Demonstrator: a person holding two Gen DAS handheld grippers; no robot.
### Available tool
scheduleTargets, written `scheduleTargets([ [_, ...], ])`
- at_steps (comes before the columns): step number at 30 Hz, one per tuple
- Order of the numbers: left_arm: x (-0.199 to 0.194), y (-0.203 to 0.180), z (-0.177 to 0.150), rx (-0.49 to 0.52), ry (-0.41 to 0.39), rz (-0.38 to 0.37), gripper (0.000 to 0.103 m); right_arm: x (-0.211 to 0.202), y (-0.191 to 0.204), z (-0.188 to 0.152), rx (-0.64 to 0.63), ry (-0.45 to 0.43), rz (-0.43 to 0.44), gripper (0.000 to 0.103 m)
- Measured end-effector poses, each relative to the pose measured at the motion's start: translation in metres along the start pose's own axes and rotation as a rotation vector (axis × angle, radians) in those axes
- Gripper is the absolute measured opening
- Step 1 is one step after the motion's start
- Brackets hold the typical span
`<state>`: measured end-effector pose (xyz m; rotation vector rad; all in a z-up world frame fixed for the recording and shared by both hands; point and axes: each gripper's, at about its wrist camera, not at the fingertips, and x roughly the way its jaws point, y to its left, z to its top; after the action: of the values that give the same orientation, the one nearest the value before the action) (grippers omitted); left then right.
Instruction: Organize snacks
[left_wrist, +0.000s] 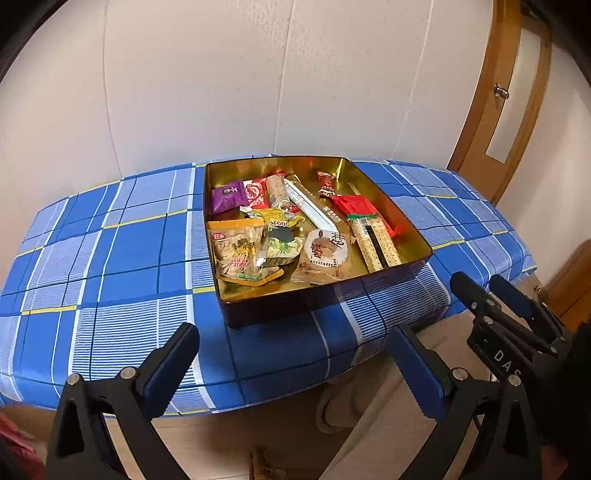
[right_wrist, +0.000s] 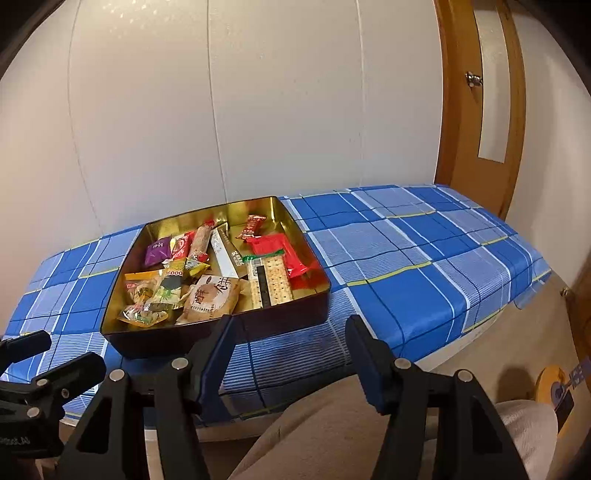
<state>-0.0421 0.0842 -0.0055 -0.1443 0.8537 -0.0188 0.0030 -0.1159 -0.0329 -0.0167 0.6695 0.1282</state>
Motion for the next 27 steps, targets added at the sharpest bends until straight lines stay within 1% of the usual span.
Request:
scheduleTargets([
  [6,-0.0076,0.0009,0.0004,-0.002,-0.043,0.003,0.103,0.0001,0.0025,-0.0009,-0.005,0.000,0.015,0.062],
  [9,-0.0090,0.0027,0.0015,-0.004,-0.057,0.027,0.103,-0.0001,0.0034,-0.0007,-0.005,-0.001,0.018,0.062],
  [13,-0.0083,0.0025,0.0009,-0.001,-0.059,0.058,0.103,-0.0015,0.0029,-0.0011,-0.006,-0.001,0.020,0.062],
  [16,-0.0080,0.0027,0.0005,0.001,-0.058,0.062,0.103,-0.0029,0.0024,-0.0012,-0.005,-0.006,0.019,0.062],
  [22,-0.0100,0.0038,0.0016,0.001,-0.077,0.102,0.103,-0.0039,0.0037,-0.0010,-0.014,-0.008,0.025,0.062],
  [27,-0.0086,0.0031,0.0016,0.006,-0.072,0.109,0.103,-0.0050,0.0058,-0.0015,-0.023,-0.010,0.033,0.062],
])
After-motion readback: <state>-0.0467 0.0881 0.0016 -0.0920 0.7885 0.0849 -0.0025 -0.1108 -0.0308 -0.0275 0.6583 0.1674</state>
